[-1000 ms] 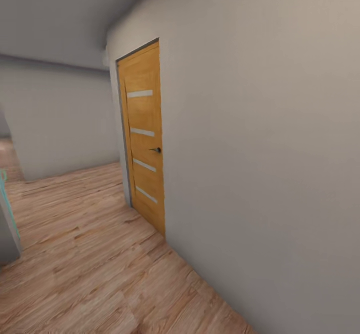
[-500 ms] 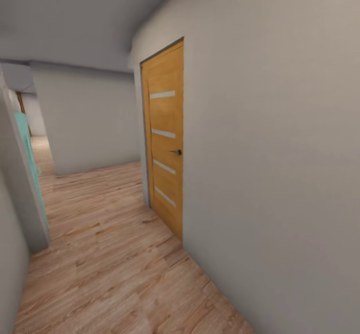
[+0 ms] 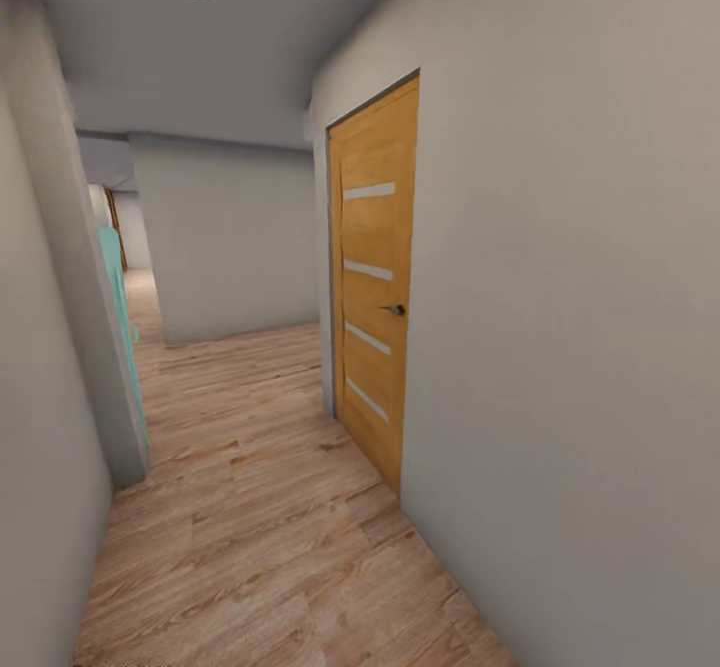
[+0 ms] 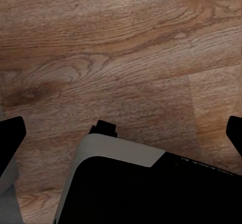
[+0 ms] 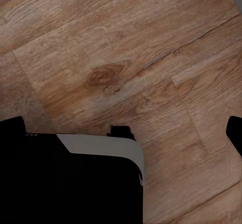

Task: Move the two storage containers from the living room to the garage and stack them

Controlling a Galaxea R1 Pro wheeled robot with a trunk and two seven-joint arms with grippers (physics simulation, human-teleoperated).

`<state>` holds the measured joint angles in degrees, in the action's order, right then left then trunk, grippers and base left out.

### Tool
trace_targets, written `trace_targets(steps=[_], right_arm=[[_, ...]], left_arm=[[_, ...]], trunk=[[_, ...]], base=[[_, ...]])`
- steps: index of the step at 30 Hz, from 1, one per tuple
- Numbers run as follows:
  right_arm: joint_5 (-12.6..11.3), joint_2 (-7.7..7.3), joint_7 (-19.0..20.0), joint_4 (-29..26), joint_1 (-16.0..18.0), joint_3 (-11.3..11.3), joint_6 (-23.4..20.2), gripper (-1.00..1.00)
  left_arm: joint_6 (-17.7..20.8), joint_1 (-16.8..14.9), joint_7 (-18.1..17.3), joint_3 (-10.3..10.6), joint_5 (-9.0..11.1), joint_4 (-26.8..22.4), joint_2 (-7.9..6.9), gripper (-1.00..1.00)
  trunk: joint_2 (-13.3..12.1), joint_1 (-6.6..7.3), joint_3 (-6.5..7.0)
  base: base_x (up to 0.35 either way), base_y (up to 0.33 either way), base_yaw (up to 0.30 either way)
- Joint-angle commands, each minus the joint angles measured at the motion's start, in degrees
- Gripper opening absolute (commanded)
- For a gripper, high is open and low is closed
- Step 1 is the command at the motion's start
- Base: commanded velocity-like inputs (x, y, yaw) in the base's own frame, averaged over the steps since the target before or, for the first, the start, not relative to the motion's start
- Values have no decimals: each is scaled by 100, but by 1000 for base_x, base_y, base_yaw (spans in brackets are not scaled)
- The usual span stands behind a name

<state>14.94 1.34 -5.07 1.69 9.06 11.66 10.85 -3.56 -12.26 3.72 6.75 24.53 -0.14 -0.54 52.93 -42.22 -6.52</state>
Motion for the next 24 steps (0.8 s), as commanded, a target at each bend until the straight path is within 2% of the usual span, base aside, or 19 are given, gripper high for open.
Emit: trace_targets(steps=[1,19,24], right_arm=[[61,-1,-29,17,8,47,31,100],[76,-15,-21,18,8,38,25,100],[72,-10,-22,17,8,38,13,100]], left_arm=[[-13,-4,15,48,43,3,1,100],[-13,-4,15,52,43,4,1,100],[-13,-4,15,53,43,4,1,100]], trunk=[[7,-4,-5],[7,-4,-4],[7,-4,-14]], base=[[161,0,263],[161,0,259],[161,0,101]])
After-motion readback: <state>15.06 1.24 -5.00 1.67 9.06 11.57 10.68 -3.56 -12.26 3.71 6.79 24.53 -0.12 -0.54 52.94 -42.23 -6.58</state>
